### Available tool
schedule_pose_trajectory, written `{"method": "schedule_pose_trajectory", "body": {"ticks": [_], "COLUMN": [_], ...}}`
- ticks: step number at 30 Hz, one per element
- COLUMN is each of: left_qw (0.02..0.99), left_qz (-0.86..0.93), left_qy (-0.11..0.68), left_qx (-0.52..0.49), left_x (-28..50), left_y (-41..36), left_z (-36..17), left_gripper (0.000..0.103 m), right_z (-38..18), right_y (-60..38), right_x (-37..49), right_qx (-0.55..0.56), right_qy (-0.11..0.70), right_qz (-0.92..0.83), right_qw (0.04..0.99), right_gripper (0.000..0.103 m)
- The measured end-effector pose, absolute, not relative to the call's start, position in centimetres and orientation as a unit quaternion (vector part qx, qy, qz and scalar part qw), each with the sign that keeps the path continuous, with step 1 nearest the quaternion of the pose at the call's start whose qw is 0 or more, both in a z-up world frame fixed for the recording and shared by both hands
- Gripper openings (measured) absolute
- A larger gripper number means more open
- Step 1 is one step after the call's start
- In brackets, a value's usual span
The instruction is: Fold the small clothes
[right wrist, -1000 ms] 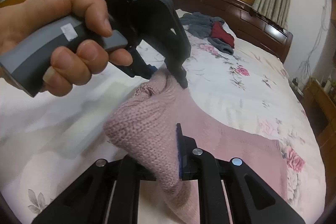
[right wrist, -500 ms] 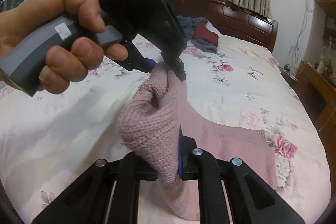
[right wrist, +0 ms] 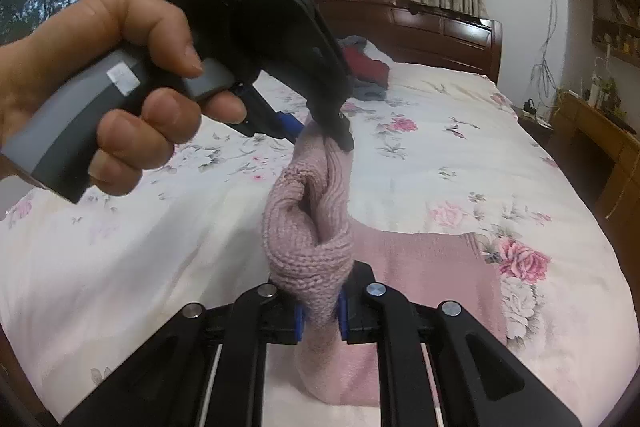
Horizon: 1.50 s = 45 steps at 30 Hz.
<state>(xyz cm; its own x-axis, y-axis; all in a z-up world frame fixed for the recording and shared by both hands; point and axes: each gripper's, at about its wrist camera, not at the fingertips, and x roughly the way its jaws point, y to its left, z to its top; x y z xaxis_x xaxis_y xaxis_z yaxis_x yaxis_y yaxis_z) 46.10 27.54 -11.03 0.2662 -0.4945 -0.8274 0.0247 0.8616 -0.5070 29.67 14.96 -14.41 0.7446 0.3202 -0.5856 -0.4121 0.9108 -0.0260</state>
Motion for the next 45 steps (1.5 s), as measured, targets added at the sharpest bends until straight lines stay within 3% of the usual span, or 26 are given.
{"method": "schedule_pose_trajectory", "body": {"ticks": [17, 37, 45], "left_qw": [0.763, 0.742, 0.762], "left_qz": [-0.184, -0.178, -0.156], "left_qy": [0.606, 0.645, 0.628], "left_qx": [-0.129, -0.046, -0.025], "left_x": [47.6, 47.8, 47.4], "left_y": [17.7, 5.4, 1.7], "left_z": [-12.0, -19.4, -22.0], "left_gripper": [0.022, 0.022, 0.022], "right_z": [-16.1, -22.2, -26.0], "right_y": [7.4, -1.8, -6.4], "right_x": [30.7, 31.3, 32.4], "right_qx": [0.010, 0.131, 0.248], "right_qy": [0.329, 0.401, 0.447], "right_qz": [0.177, 0.152, 0.179], "right_qw": [0.928, 0.894, 0.841], "right_gripper": [0.011, 0.011, 0.011]}}
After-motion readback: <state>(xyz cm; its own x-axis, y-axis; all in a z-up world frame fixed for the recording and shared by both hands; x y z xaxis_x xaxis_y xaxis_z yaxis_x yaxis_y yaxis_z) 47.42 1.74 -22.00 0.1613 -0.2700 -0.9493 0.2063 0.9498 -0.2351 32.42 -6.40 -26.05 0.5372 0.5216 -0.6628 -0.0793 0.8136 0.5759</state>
